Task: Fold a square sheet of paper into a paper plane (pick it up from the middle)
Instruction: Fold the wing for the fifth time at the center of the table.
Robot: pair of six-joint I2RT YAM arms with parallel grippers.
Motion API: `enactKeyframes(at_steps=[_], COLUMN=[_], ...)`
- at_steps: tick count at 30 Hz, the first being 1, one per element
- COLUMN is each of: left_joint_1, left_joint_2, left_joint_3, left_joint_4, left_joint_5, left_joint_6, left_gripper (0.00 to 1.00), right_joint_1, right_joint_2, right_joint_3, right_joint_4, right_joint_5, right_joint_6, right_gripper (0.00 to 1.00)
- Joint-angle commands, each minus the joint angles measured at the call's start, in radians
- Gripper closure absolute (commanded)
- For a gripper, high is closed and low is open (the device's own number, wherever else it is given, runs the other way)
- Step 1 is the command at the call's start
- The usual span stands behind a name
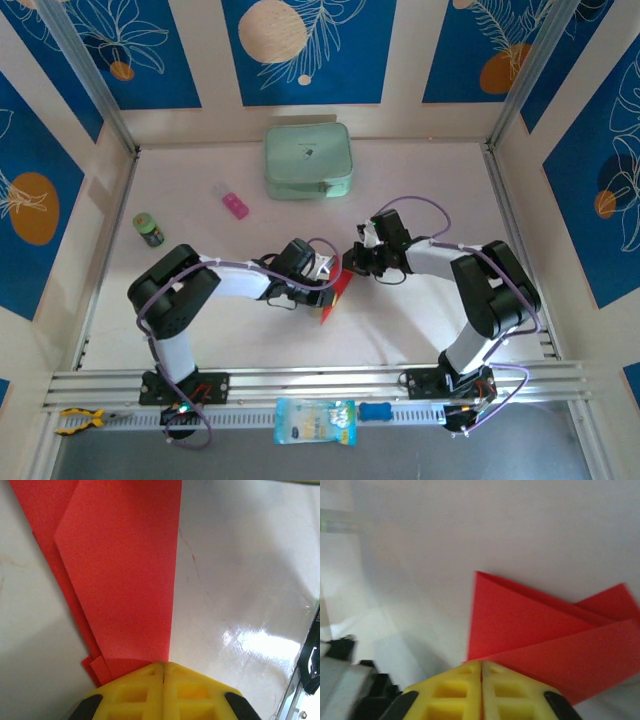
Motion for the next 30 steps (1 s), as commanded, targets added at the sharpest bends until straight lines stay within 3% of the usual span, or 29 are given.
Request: enactKeyframes(at_steps=[1,9,26,30], left_joint_1=[0.0,0.0,-0.003,-0.003], left_joint_2=[0.006,-0.089,0.072,0.101], left_joint_3=[-0.03,0.066,0.227,0.212], left_joint_4=[-0.231,-0.292,-0.262,-0.313], left_joint_5=[-0.014,0.023,0.087,0.037], left_joint_6=[-0.007,-0.001,-0.013,0.007], left_gripper=[1.0,0.98,0.89,0.89], right_joint_1=[-0.025,-0.053,-0.052,-0.052], right_joint_2=[0.047,0.063,0.071,0.072], right_joint_3=[-0.025,-0.04,-0.041,-0.041], right_joint_4=[-0.041,-0.036,-0.047,-0.049], right_joint_5=[0.039,0.001,-0.001,0.001], right_joint_6=[0.01,0.001,0.004,0.004], right_gripper=[0.96,0.97,0.96,0.96])
